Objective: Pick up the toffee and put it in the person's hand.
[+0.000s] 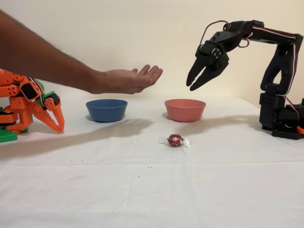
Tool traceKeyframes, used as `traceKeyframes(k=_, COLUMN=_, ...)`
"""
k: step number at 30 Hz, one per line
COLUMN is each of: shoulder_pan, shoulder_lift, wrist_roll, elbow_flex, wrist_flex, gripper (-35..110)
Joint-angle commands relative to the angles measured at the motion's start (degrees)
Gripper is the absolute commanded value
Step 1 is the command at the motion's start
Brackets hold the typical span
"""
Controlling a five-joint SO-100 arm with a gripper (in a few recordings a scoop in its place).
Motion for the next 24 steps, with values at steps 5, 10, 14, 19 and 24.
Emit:
traceKeyframes(k=5, shoulder_pan=0.53, shoulder_lift=-1.58, wrist_roll=-1.49, elbow_flex=1.76, wrist_flex=-5.45, gripper=14)
traceKeyframes(k=10, shoulder_pan=0.53, shoulder_lift=-5.54, wrist_roll=-2.55, elbow_flex=2.81, wrist_flex=-8.70, gripper=15)
traceKeyframes(k=14, shoulder_pan=0.88, shoulder_lift=-8.26, wrist_roll=-3.43, elbow_flex=3.69, wrist_flex=-12.22, gripper=18)
traceKeyframes(k=19, shoulder_pan=2.29, shoulder_lift=-9.40, wrist_roll=-5.19, elbow_flex=7.82, wrist_flex=-17.31, gripper=22)
traceKeyframes(k=24, shoulder_pan=3.87, shoulder_lift=-10.28, wrist_roll=-8.17, elbow_flex=10.99, wrist_flex=-20.92, gripper=23)
